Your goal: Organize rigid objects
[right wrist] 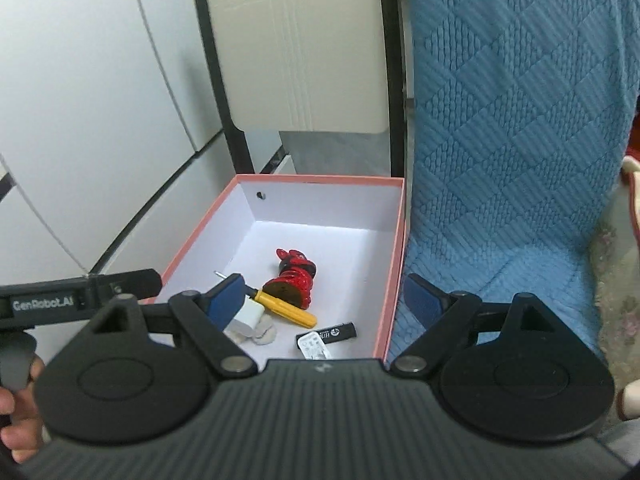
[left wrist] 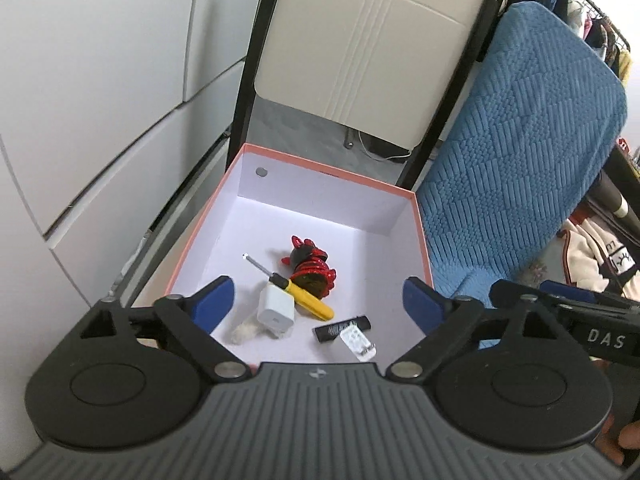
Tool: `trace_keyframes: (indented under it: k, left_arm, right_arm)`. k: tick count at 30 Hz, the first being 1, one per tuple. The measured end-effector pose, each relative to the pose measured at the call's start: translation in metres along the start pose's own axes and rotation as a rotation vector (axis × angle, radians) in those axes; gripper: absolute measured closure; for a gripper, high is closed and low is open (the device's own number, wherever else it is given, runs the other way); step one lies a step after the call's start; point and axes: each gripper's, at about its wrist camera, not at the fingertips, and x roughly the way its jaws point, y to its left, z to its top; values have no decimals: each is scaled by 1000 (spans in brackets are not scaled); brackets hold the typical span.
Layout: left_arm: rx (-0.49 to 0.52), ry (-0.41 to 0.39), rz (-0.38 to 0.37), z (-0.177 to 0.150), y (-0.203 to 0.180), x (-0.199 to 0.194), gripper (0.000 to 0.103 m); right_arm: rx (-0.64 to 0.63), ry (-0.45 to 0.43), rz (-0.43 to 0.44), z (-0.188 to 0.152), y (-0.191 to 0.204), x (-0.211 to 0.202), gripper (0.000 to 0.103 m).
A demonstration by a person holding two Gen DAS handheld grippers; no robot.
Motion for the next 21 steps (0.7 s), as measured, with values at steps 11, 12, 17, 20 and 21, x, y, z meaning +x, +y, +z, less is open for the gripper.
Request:
trace_keyframes:
  k: [11,12,17,20,21]
  left_arm:
    - [50,-50,11,-30,-26,-69,3]
    - [50,-54,17,-33,-26,-74,3]
    - [56,-63,32,-44,-30,-89,3]
    - [58,-67,30,-49,-32,-96,3]
    - [62,-73,31,-51,-33,-99,3]
  right_arm:
    - [-24,-49,22,-26,-4,-62,15]
    - [-29,-51,26,-29,-3,-67,15]
    - [-33,-58,29,-40,-2,-79,15]
    - [-32,-60,26,-48,-2,-84,15]
    - [-29,-60,27,-50,-3,-86,15]
